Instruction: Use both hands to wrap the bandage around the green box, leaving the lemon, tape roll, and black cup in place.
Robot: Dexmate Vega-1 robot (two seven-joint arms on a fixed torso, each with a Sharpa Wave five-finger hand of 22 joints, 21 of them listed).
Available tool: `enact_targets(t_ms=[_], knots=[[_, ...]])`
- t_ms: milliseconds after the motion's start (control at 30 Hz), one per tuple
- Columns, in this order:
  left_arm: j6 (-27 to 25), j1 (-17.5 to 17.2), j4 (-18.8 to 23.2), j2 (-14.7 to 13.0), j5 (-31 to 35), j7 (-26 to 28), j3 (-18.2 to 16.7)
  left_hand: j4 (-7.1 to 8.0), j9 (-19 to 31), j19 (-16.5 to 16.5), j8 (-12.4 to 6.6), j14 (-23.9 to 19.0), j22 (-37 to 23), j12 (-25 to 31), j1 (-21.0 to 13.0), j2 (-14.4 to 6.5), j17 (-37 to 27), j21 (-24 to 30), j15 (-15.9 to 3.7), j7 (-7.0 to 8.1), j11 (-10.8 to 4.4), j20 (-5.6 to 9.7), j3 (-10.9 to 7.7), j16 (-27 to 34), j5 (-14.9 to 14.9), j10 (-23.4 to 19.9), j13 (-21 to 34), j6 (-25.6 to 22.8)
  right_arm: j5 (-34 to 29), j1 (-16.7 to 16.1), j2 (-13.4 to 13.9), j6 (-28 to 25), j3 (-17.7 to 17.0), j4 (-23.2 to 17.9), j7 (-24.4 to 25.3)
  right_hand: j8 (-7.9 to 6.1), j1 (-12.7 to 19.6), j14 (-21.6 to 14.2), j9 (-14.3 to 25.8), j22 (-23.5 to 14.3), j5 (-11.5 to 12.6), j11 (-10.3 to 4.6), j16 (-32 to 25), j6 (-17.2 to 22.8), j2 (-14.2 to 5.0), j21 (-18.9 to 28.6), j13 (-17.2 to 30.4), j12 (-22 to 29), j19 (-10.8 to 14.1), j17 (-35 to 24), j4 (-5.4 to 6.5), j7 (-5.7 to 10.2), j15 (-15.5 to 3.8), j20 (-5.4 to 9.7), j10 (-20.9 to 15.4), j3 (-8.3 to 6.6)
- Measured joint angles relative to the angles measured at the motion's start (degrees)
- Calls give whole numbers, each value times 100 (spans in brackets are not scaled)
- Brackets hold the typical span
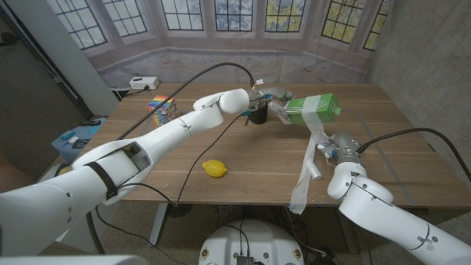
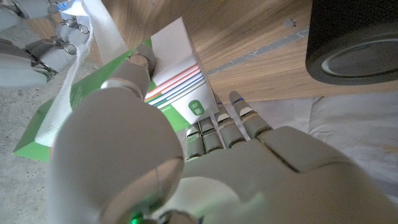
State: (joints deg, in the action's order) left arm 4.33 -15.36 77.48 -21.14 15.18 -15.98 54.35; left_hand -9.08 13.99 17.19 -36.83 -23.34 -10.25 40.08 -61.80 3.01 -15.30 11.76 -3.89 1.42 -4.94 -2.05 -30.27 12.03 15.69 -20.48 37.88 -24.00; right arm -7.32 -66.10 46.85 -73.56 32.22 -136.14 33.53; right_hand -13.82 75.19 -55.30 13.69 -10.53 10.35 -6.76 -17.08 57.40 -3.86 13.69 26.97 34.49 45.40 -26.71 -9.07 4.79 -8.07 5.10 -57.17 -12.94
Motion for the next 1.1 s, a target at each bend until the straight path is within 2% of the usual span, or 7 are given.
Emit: enact_targets(t_ms=[533, 1100], knots=[[208, 96, -230, 43, -60, -137, 36, 0, 1, 0, 0, 0, 0, 19, 0, 0, 0, 0, 0, -7, -1, 0, 0, 0, -1, 1, 0, -7, 254, 416, 78, 238, 123, 488, 70, 1, 0, -30, 3, 0, -5, 0, 4, 0, 0, 0, 30, -35, 53, -27, 8, 0, -29, 12, 0, 8], [331, 149, -320, 49, -102, -300, 61, 0, 0, 0, 0, -33, 0, 2, 0, 0, 0, 0, 11, -26, 32, 0, 0, 0, -18, -32, 0, -27, 312, 717, 145, 469, 244, 880, 89, 1, 0, -51, 1, 0, 28, 0, 45, -1, 0, 0, 27, -49, 52, -27, 8, -1, -11, 12, 0, 8]])
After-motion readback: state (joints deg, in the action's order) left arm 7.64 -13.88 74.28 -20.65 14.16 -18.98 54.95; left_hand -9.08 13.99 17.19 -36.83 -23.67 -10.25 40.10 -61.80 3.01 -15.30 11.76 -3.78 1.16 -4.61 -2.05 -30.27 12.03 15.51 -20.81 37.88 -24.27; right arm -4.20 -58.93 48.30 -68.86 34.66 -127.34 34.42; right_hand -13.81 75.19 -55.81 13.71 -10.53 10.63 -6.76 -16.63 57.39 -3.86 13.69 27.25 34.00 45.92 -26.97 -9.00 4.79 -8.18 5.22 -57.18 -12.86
